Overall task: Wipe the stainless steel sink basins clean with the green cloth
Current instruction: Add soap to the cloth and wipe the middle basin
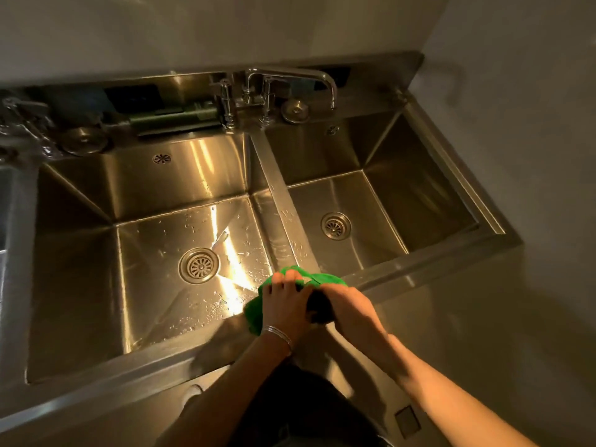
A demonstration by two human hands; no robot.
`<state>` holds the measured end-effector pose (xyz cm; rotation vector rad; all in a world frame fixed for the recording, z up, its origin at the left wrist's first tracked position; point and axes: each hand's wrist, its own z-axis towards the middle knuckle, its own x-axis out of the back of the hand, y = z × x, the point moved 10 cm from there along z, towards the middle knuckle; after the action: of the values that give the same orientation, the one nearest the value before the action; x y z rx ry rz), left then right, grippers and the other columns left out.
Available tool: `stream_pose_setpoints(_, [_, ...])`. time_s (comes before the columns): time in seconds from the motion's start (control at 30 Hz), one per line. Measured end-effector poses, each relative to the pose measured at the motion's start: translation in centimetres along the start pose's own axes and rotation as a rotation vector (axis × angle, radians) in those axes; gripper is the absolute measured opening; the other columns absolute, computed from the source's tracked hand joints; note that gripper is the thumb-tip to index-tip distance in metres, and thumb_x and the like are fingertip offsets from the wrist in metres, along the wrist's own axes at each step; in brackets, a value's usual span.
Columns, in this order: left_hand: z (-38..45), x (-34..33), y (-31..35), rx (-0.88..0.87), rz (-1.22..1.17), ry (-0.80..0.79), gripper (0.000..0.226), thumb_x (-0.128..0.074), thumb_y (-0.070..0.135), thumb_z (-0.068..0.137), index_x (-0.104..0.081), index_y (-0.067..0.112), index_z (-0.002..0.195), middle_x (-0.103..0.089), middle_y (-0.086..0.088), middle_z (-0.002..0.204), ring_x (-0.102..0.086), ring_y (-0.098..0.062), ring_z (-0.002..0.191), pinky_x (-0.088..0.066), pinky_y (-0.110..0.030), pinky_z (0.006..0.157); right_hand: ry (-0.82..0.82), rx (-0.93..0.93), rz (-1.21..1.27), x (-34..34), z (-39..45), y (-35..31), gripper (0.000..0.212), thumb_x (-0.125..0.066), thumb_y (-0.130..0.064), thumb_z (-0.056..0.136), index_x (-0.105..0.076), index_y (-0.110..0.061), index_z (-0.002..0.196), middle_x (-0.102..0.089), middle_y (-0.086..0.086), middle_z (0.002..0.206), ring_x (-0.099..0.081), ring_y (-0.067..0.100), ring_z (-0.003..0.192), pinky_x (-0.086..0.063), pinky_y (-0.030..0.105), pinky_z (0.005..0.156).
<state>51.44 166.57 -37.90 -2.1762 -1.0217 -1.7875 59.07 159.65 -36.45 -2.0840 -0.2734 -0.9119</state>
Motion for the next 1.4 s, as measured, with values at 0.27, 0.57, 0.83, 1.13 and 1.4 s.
stream_pose_setpoints(0.27, [-0.2, 2.0, 0.5, -0.049, -0.335, 0.037, 0.052, -0.043, 0.037, 0.061, -0.059, 0.011, 0.102, -0.065, -0.010, 0.088, -0.057, -0.029, 0.080, -0.040, -0.031, 0.075, 0.024, 0.001, -0.148, -3.0, 0.6, -0.9, 0.075, -0.030, -0.063, 0.077, -0.046, -0.013, 0.131, -0.049, 0.010, 0.133, -0.044, 0.025, 0.125, -0.033, 0.045, 0.107])
stream_pose_setpoints(0.57, [0.4, 5.5, -4.5, -0.104, -0.538, -0.090, 0.083, -0.044, 0.057, 0.063, -0.058, -0.004, 0.118, -0.058, -0.023, 0.122, -0.054, -0.032, 0.115, -0.040, -0.034, 0.098, 0.174, 0.041, -0.438, -3.6, 2.8, -2.6, 0.048, -0.076, -0.035, 0.062, -0.064, -0.013, 0.103, -0.063, 0.010, 0.108, -0.062, 0.029, 0.099, -0.054, 0.048, 0.077])
stream_pose_setpoints(0.83, [4.3, 5.0, -4.9, 0.030, -0.577, -0.061, 0.042, -0.038, 0.021, 0.100, -0.037, 0.009, 0.140, -0.036, -0.008, 0.147, -0.037, -0.021, 0.132, -0.019, -0.016, 0.099, -0.015, 0.221, -0.554, -4.7, 8.3, -6.8, 0.069, -0.017, -0.040, 0.084, -0.044, -0.005, 0.137, -0.043, 0.015, 0.143, -0.037, 0.031, 0.135, -0.040, 0.054, 0.102])
stream_pose_setpoints(1.13, [12.8, 8.7, -8.5, 0.228, -0.515, 0.027, 0.062, -0.038, 0.043, 0.096, -0.023, 0.008, 0.146, -0.024, -0.010, 0.153, -0.025, -0.023, 0.139, -0.015, -0.027, 0.111, -0.020, 0.462, -0.481, -2.0, 18.1, -11.9, 0.068, -0.088, -0.015, 0.056, -0.061, 0.007, 0.115, -0.063, 0.025, 0.117, -0.060, 0.038, 0.112, -0.057, 0.047, 0.079])
stream_pose_setpoints(1.4, [21.4, 13.0, -13.7, 0.343, -0.555, 0.083, 0.062, -0.040, 0.040, 0.096, -0.024, 0.003, 0.144, -0.030, -0.014, 0.148, -0.034, -0.027, 0.132, -0.025, -0.031, 0.108, -0.144, 0.540, -0.648, -1.7, 29.9, -15.4, 0.065, -0.014, -0.037, 0.092, -0.017, -0.002, 0.147, -0.018, 0.017, 0.155, -0.008, 0.028, 0.146, -0.006, 0.037, 0.120])
